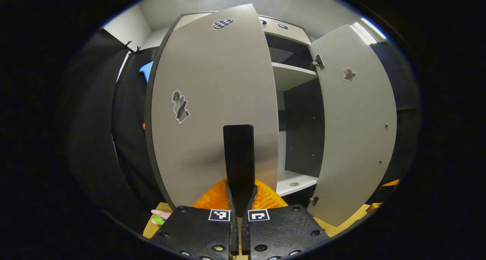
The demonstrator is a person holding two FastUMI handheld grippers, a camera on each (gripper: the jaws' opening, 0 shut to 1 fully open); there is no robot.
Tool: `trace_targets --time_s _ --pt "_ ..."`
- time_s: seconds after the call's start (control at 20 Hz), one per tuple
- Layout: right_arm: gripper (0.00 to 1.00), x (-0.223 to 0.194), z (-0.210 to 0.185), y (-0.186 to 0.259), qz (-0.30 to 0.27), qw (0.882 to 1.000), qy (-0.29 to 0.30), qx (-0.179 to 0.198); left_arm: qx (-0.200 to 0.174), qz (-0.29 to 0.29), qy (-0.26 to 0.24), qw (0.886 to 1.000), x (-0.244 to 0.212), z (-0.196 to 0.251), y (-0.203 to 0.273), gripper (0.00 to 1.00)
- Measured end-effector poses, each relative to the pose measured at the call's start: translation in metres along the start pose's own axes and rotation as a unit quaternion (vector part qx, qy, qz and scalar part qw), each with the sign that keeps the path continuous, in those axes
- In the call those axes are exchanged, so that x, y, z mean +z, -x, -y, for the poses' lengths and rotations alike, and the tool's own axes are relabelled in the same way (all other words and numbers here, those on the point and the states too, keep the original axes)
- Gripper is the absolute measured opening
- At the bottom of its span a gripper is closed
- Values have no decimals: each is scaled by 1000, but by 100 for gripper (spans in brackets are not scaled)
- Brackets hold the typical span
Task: Open the right door of the double-door shoe cabinet with the right hand, and open the left door with the left hand.
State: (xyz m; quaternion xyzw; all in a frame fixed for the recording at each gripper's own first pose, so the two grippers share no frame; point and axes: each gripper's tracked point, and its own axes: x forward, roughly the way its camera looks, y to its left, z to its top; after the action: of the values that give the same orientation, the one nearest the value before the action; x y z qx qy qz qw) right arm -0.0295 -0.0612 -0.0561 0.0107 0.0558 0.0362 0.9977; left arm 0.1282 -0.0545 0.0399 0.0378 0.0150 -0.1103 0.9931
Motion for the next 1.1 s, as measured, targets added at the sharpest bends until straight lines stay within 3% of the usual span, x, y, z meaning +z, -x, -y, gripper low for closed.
trace_targets --time_s 0.35,0.6,0.85,1.1 --pt "93 4 -3 -7 3 1000 -7 0 27 7 -3 1000 -1 -18 31 0" --pt "93 6 -22 -16 3 1000 -3 20 52 3 3 999 -9 -54 66 0" --pt "93 10 -48 -24 7 999 3 44 110 9 -15 994 -8 -99 86 0" --pt "93 6 -67 -28 1 998 11 63 131 9 -15 991 -13 -139 94 0"
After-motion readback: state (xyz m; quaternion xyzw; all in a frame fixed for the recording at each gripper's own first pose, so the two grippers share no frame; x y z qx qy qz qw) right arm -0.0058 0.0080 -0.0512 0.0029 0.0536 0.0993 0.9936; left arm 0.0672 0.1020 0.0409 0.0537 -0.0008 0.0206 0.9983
